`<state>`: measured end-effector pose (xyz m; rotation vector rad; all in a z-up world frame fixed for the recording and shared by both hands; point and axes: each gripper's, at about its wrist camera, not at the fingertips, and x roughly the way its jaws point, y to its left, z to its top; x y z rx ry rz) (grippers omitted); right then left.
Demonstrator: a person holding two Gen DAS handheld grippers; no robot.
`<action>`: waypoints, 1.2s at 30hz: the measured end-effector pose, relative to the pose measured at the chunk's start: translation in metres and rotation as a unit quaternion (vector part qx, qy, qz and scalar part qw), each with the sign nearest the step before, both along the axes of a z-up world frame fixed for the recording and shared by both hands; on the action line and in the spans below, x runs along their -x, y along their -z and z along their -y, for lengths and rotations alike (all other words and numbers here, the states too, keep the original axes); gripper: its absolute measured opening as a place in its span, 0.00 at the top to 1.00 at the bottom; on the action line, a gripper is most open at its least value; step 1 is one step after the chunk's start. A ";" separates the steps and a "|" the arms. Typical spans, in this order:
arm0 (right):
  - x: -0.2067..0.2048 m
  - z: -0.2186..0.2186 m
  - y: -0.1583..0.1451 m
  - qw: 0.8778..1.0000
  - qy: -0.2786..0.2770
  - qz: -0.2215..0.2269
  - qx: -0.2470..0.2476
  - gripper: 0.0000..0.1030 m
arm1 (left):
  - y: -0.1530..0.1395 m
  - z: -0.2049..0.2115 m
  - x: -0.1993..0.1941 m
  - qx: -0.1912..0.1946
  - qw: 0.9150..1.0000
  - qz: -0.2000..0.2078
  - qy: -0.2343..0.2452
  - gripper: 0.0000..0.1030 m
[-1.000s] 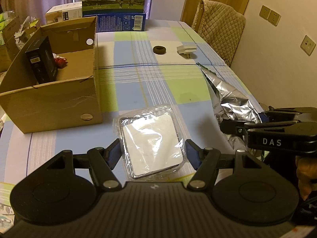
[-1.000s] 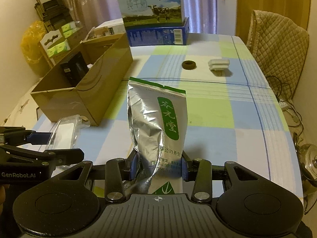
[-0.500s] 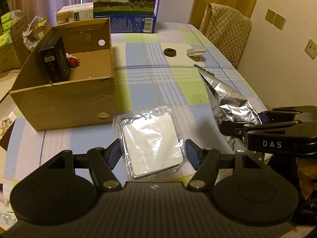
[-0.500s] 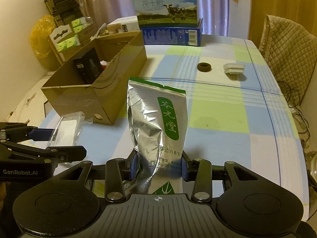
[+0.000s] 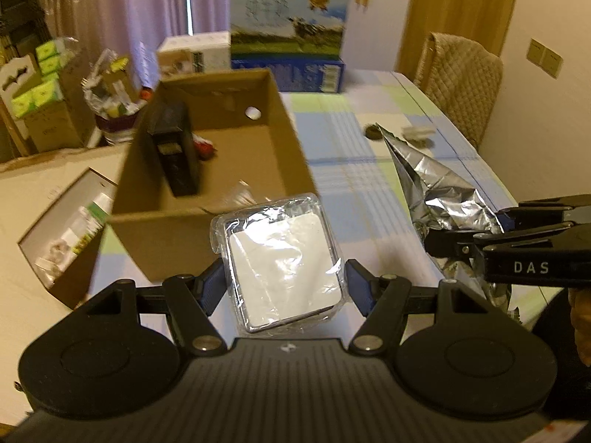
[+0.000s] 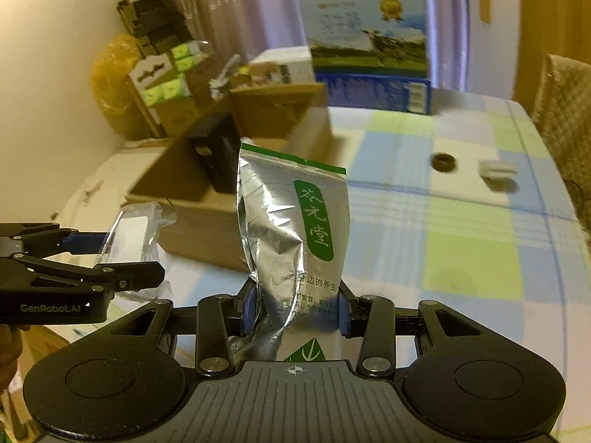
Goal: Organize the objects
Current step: 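Carry the foil bag and clear packet over the cardboard box with both tools, then open the left tool to drop the clear packet while the right tool releases the foil bag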
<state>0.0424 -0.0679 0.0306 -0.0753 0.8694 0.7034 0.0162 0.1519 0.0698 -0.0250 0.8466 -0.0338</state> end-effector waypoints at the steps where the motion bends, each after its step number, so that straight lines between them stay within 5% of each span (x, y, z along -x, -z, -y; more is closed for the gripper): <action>1: -0.003 -0.009 -0.003 1.000 -0.006 0.004 0.000 0.62 | -0.004 -0.006 -0.002 -0.001 1.000 0.002 -0.004 0.38; 10: -0.034 -0.068 -0.026 0.999 -0.033 0.020 -0.013 0.62 | -0.029 -0.045 -0.030 -0.027 0.999 0.014 -0.013 0.38; 19: -0.065 -0.100 -0.034 0.999 -0.034 0.021 -0.021 0.62 | -0.036 -0.074 -0.063 -0.013 1.000 0.015 -0.013 0.38; 31: -0.106 -0.115 -0.020 1.000 -0.013 0.005 -0.021 0.62 | -0.013 -0.088 -0.113 -0.004 1.000 -0.001 -0.003 0.37; 33: -0.110 -0.116 -0.017 1.000 -0.012 0.003 -0.021 0.62 | -0.006 -0.094 -0.121 0.009 1.000 -0.002 -0.007 0.25; 36: -0.112 -0.117 -0.014 1.000 -0.011 -0.001 -0.023 0.62 | -0.001 -0.100 -0.125 0.013 1.000 0.002 -0.024 0.25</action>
